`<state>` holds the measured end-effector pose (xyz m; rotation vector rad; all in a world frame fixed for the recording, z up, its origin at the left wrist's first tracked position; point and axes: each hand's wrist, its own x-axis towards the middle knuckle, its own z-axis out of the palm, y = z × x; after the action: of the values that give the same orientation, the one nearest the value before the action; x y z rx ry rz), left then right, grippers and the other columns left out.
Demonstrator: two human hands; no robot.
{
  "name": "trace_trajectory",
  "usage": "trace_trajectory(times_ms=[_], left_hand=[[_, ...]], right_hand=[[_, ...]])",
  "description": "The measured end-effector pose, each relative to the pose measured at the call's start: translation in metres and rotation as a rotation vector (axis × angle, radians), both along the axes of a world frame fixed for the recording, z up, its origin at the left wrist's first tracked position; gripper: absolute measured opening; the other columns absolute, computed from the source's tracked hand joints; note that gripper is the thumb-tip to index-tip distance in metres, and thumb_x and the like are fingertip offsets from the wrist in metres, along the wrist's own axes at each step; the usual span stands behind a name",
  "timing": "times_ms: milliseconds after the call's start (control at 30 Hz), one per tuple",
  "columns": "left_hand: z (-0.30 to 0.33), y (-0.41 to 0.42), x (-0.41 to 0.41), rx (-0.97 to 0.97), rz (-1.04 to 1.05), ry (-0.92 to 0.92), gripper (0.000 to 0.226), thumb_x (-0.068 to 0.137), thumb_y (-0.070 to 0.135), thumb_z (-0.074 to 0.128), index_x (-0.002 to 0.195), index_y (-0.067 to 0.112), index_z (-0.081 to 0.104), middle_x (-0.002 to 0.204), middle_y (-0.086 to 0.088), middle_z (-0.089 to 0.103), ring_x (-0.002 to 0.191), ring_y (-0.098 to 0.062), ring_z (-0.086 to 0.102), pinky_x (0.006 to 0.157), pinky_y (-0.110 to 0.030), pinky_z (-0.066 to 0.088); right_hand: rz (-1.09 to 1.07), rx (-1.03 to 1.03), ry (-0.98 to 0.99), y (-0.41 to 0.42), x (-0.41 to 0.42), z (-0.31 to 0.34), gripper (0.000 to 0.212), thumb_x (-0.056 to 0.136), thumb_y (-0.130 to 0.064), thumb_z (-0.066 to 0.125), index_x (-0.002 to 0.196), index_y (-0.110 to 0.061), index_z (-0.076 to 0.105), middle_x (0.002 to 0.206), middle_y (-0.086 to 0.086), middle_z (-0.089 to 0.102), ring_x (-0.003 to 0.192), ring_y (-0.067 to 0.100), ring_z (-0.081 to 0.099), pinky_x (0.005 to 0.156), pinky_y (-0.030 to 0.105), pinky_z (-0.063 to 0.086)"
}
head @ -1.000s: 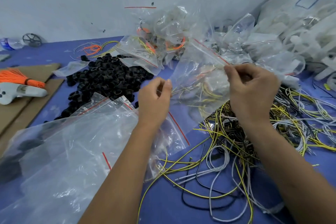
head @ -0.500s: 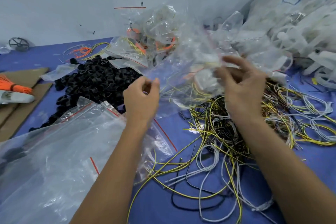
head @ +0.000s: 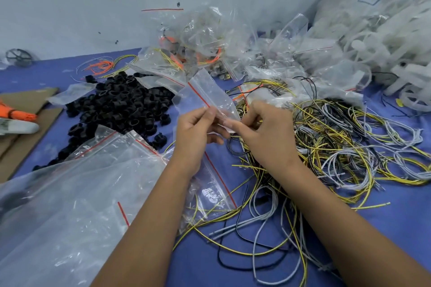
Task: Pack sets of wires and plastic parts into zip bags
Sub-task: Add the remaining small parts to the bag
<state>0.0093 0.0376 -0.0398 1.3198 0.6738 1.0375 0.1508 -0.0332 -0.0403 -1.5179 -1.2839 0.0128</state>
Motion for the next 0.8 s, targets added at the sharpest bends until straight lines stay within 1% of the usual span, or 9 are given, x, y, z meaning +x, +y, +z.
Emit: trace_trajectory(times_ms=[67, 167, 233, 367, 433, 500, 600, 700, 800], left_hand=[[-0.0006, 0.0006, -0.0009, 0.009, -0.001, -0.002, 0.039, 0.108, 0.011, 0.048, 0.078, 0.012, 0.072, 0.075, -0.009, 0.071, 0.057, -0.02, 0.064, 0.047, -0.023, 0.048], [-0.0012, 0.0031, -0.0027, 0.078, 0.055, 0.015, 0.032, 0.104, 0.009, 0.057, 0.074, 0.006, 0.07, 0.069, -0.015, 0.065, 0.055, -0.019, 0.061, 0.045, -0.023, 0.045], [-0.0017, 0.0039, -0.0033, 0.099, 0.073, 0.002, 0.029, 0.1, 0.009, 0.063, 0.071, 0.007, 0.069, 0.064, -0.013, 0.063, 0.051, -0.016, 0.058, 0.045, -0.022, 0.043], [0.0006, 0.0012, -0.0029, 0.098, -0.012, -0.02, 0.024, 0.091, 0.021, 0.071, 0.068, 0.015, 0.07, 0.059, -0.006, 0.065, 0.047, -0.012, 0.054, 0.042, -0.019, 0.039], [0.0018, -0.0002, -0.0025, 0.06, -0.059, -0.02, 0.025, 0.092, 0.026, 0.068, 0.069, 0.017, 0.07, 0.062, -0.006, 0.064, 0.049, -0.013, 0.054, 0.042, -0.019, 0.038], [0.0017, -0.0005, -0.0024, 0.022, -0.081, -0.04, 0.029, 0.1, 0.02, 0.06, 0.073, 0.016, 0.07, 0.065, -0.005, 0.063, 0.052, -0.013, 0.055, 0.043, -0.02, 0.038], [0.0022, -0.0008, -0.0029, 0.009, -0.128, -0.066, 0.031, 0.104, 0.011, 0.053, 0.078, 0.013, 0.068, 0.071, -0.004, 0.064, 0.056, -0.013, 0.056, 0.046, -0.02, 0.041], [0.0038, -0.0022, -0.0019, 0.02, -0.135, -0.063, 0.026, 0.098, 0.015, 0.056, 0.074, 0.015, 0.068, 0.071, -0.005, 0.063, 0.057, -0.014, 0.055, 0.047, -0.022, 0.041], [0.0053, -0.0004, -0.0036, -0.01, -0.028, -0.095, 0.027, 0.091, 0.017, 0.058, 0.066, 0.02, 0.067, 0.066, -0.004, 0.06, 0.051, -0.014, 0.051, 0.044, -0.021, 0.037]], right_hand=[[0.048, -0.011, 0.008, 0.0004, 0.0, 0.0022, 0.03, 0.084, -0.038, 0.082, 0.071, -0.019, 0.063, 0.059, -0.009, 0.059, 0.056, 0.011, 0.055, 0.054, 0.023, 0.041], [0.166, -0.07, -0.06, -0.0006, -0.0002, 0.0031, 0.018, 0.089, -0.033, 0.079, 0.084, -0.018, 0.07, 0.069, -0.009, 0.065, 0.063, 0.011, 0.06, 0.061, 0.03, 0.049], [0.188, -0.111, -0.072, -0.0017, -0.0015, 0.0026, 0.022, 0.086, -0.034, 0.08, 0.088, -0.014, 0.07, 0.075, -0.005, 0.067, 0.067, 0.013, 0.061, 0.064, 0.03, 0.05], [0.225, -0.131, -0.055, -0.0031, -0.0033, 0.006, 0.015, 0.089, -0.026, 0.079, 0.079, -0.017, 0.071, 0.068, -0.005, 0.066, 0.062, 0.014, 0.059, 0.063, 0.031, 0.049], [0.276, -0.141, -0.042, -0.0035, -0.0035, 0.0061, 0.022, 0.095, -0.021, 0.071, 0.073, -0.018, 0.071, 0.062, 0.0, 0.065, 0.059, 0.018, 0.061, 0.061, 0.037, 0.05], [0.295, -0.155, 0.03, -0.0032, -0.0027, 0.0063, 0.026, 0.1, -0.019, 0.065, 0.076, -0.012, 0.073, 0.063, 0.006, 0.065, 0.059, 0.025, 0.064, 0.061, 0.046, 0.053], [0.277, -0.148, 0.136, -0.0027, -0.0009, 0.0063, 0.027, 0.102, -0.016, 0.062, 0.08, -0.006, 0.074, 0.062, 0.009, 0.065, 0.055, 0.023, 0.066, 0.059, 0.053, 0.056], [0.28, -0.154, 0.239, -0.0027, -0.0006, 0.005, 0.03, 0.104, -0.016, 0.06, 0.079, -0.006, 0.072, 0.057, 0.001, 0.063, 0.047, 0.014, 0.063, 0.047, 0.038, 0.055], [0.203, -0.157, 0.309, -0.0031, -0.0008, 0.0061, 0.038, 0.106, -0.023, 0.056, 0.071, -0.009, 0.065, 0.053, 0.003, 0.063, 0.041, 0.014, 0.061, 0.045, 0.03, 0.048]])
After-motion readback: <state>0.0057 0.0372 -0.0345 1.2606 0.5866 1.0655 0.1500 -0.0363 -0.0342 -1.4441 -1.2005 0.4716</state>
